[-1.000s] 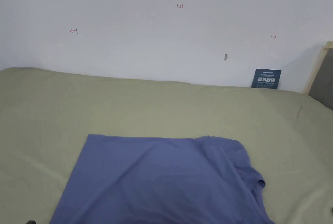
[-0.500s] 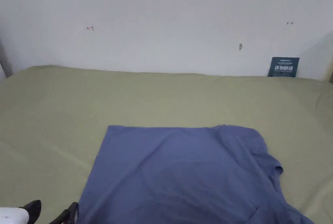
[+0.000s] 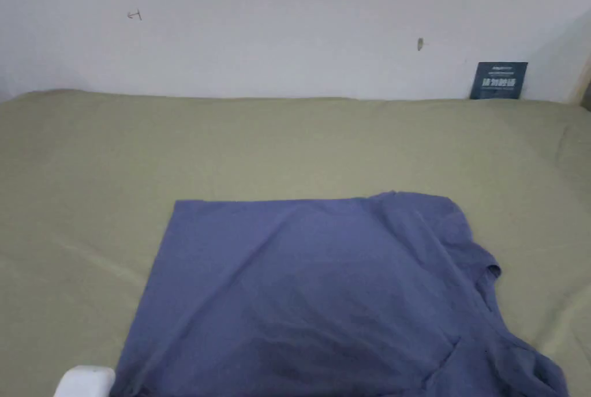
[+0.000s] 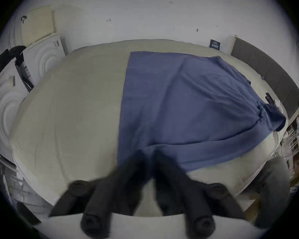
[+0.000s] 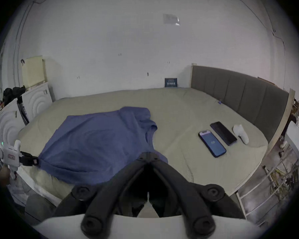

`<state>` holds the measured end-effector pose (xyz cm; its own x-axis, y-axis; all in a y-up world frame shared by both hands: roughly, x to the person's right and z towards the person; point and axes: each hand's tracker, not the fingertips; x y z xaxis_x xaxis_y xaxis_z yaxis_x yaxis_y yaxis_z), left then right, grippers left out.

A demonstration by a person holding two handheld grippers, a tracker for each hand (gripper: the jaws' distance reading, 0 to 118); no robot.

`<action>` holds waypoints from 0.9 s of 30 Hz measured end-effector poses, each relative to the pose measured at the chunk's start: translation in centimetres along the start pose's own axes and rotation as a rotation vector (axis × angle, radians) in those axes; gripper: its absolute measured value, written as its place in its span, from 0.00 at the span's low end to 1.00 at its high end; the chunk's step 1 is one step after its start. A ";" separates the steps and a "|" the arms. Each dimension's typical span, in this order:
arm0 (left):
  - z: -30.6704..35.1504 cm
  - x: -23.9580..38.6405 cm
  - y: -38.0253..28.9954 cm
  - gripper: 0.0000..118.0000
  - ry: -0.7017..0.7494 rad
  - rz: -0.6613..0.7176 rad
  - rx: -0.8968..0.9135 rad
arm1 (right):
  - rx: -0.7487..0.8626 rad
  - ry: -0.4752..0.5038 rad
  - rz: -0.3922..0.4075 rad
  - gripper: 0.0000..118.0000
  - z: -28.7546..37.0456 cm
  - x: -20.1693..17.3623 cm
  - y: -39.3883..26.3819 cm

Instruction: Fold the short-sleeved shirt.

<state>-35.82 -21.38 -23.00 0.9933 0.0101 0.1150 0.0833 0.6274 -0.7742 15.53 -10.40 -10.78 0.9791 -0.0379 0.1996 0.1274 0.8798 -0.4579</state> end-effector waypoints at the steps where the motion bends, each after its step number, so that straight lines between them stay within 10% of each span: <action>1: -0.1 0.1 -0.2 0.07 -0.011 0.020 0.001 | -0.043 0.003 -0.002 0.00 -0.6 0.3 -0.5; 3: 0.0 0.4 -0.5 0.07 -0.008 0.015 0.012 | -0.115 0.014 -0.009 0.21 -2.1 0.8 -1.0; 4: 0.2 0.5 -0.2 0.07 -0.008 0.010 0.015 | -0.180 0.014 0.003 0.64 -3.2 1.2 -1.2; 5: 0.2 0.5 -0.2 0.07 -0.006 0.009 0.014 | -0.251 0.025 0.020 0.81 -4.6 1.4 -1.6; 12: 0.5 -0.2 -0.2 0.07 -0.012 0.030 0.017 | -0.360 0.027 0.108 0.68 -10.7 0.6 -3.6; 15: 0.4 -0.3 -0.4 0.07 -0.018 0.037 0.013 | -0.376 0.004 0.175 0.02 -11.4 0.1 -4.1; 27: 3.6 -0.3 1.9 0.07 -0.041 0.051 0.099 | -0.190 0.042 0.167 0.01 -7.9 -0.8 0.1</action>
<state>-36.27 -17.40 -22.33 0.9919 0.0745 0.1033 0.0220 0.6988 -0.7150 16.00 -14.02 -17.84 0.9943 0.0777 0.0732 -0.0133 0.7707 -0.6371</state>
